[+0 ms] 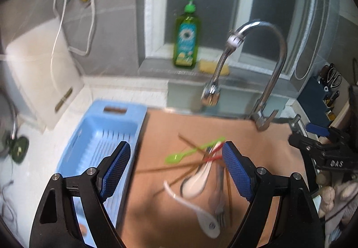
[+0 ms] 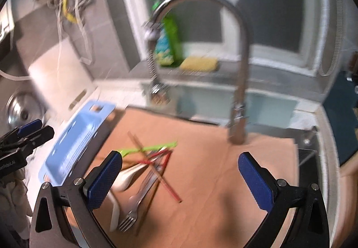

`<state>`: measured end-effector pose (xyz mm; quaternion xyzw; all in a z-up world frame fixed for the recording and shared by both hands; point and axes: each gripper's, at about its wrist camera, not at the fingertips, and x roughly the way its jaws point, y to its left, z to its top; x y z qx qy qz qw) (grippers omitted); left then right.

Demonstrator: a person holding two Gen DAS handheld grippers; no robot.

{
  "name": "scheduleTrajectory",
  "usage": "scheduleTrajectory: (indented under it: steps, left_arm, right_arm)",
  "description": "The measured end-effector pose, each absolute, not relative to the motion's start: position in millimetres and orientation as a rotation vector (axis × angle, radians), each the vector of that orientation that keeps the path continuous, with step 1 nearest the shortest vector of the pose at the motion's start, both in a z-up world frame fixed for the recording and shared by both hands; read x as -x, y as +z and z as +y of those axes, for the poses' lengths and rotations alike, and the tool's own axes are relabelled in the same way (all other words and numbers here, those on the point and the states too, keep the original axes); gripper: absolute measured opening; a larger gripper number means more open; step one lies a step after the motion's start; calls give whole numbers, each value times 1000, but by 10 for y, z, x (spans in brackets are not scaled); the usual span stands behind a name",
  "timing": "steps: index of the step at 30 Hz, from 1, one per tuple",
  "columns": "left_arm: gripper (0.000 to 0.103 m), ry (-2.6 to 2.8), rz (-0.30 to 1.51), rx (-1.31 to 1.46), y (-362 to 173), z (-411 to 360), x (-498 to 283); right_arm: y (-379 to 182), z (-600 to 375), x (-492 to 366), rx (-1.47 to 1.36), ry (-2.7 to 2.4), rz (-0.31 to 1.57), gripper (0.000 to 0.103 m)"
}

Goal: Organize utensils
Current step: 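Move both grippers down toward the white ceramic spoon in the utensil pile, then close the left gripper on the white spoon bowl while the right gripper closes on its handle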

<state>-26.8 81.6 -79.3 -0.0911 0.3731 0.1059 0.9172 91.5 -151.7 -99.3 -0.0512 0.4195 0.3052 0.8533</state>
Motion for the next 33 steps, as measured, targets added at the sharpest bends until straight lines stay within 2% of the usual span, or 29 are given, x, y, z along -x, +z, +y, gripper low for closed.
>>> scheduleTrajectory:
  steps: [9, 20, 22, 26, 33]
  left_arm:
    - [84, 252, 856, 271, -1267, 724, 732]
    - [80, 163, 910, 301, -1731, 88, 1005]
    - [73, 141, 909, 274, -1800, -47, 997]
    - [66, 128, 894, 260, -1897, -194, 976]
    - [50, 154, 886, 254, -2045, -215, 953]
  right_arm:
    - [-1420, -826, -896, 255, 932, 1076, 101]
    - [-2068, -184, -792, 441, 1106, 1371, 60]
    - [-2194, -91, -780, 456, 1119, 1433, 55]
    - [-2373, 19, -770, 460, 1132, 1514, 45]
    - [-2564, 143, -796, 449, 1123, 1589, 37]
